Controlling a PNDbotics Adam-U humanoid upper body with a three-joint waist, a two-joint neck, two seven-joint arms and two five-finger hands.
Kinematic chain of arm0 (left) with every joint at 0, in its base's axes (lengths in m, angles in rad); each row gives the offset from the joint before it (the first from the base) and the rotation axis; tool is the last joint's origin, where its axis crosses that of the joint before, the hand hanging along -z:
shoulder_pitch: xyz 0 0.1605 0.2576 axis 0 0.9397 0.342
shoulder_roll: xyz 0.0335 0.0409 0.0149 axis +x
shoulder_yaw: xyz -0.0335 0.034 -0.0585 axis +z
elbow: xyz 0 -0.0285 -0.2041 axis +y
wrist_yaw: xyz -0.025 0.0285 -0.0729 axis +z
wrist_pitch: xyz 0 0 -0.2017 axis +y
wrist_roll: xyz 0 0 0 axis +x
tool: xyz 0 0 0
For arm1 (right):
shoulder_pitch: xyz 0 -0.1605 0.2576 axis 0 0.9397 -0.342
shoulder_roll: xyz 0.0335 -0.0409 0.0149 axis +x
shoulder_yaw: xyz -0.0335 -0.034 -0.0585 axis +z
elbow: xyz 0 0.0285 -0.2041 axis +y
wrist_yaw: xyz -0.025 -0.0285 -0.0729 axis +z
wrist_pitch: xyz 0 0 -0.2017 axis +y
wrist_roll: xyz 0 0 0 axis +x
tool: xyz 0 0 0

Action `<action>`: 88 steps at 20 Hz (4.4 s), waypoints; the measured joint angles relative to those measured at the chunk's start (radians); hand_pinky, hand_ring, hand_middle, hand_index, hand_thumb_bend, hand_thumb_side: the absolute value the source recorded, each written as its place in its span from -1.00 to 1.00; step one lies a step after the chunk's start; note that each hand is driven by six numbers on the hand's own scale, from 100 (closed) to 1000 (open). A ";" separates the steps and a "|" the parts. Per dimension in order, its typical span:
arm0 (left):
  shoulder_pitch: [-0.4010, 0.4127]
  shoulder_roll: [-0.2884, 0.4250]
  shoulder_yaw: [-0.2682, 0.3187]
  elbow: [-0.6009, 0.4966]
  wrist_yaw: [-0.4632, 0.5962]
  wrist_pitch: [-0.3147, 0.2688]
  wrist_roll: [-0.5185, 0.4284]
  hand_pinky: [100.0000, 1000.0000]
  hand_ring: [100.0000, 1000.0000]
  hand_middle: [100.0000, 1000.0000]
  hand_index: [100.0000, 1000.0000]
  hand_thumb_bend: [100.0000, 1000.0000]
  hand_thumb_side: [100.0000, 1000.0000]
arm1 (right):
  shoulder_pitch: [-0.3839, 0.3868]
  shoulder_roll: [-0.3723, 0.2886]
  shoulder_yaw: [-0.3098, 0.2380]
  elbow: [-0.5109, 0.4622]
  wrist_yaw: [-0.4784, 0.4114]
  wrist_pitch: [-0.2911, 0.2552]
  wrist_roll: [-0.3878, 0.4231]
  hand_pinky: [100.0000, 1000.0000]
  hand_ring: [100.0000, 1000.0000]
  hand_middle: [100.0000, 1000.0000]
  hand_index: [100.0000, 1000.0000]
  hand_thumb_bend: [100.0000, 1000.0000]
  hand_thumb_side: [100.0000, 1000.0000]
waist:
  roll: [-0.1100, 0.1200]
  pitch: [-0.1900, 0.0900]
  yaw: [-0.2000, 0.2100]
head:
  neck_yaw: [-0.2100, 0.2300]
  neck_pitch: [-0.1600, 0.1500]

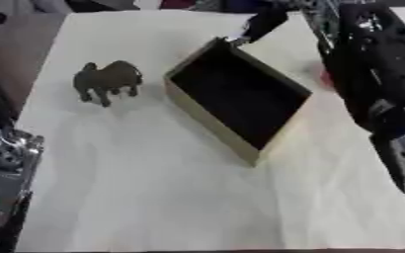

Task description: Pick up objects on the table and place them in the box.

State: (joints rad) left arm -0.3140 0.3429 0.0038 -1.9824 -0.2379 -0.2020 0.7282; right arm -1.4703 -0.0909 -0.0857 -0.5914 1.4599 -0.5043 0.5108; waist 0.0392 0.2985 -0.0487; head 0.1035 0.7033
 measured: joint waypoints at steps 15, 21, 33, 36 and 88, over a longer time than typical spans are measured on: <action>0.006 0.000 0.000 0.000 0.000 0.002 0.002 0.08 0.17 0.17 0.75 -0.73 1.00 | 0.013 -0.124 -0.018 -0.082 -0.081 0.035 0.171 0.98 1.00 1.00 1.00 0.73 0.63 | -0.005 -0.002 -0.017 | 0.014 0.000; 0.007 0.000 0.001 0.000 -0.001 0.003 0.003 0.08 0.17 0.17 0.75 -0.73 1.00 | 0.038 -0.176 -0.017 -0.093 -0.079 0.056 0.175 0.95 1.00 1.00 1.00 0.76 0.53 | -0.012 -0.002 -0.022 | 0.020 0.000; 0.007 0.000 0.001 0.000 -0.005 0.003 0.006 0.08 0.17 0.17 0.75 -0.73 1.00 | 0.131 -0.268 0.013 -0.086 -0.125 0.169 0.085 0.95 1.00 0.94 0.97 0.64 0.67 | -0.011 -0.002 -0.026 | 0.026 0.000; 0.007 0.000 0.001 0.000 -0.005 0.003 0.006 0.08 0.17 0.17 0.75 -0.73 1.00 | 0.146 -0.280 0.020 -0.085 -0.136 0.197 0.082 0.96 1.00 0.93 0.96 0.63 0.73 | -0.011 -0.002 -0.027 | 0.026 0.000; -0.003 0.000 0.001 0.000 -0.008 0.004 0.008 0.06 0.17 0.17 0.70 -0.76 1.00 | 0.408 -0.310 0.043 -0.192 -0.315 0.413 0.006 1.00 1.00 0.72 0.81 0.36 0.63 | -0.011 0.022 -0.034 | 0.018 -0.011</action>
State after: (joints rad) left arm -0.3172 0.3430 0.0052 -1.9824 -0.2459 -0.1979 0.7366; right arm -1.0621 -0.4004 -0.0427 -0.7834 1.1444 -0.0917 0.5165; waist 0.0277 0.3209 -0.0830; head 0.1213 0.6927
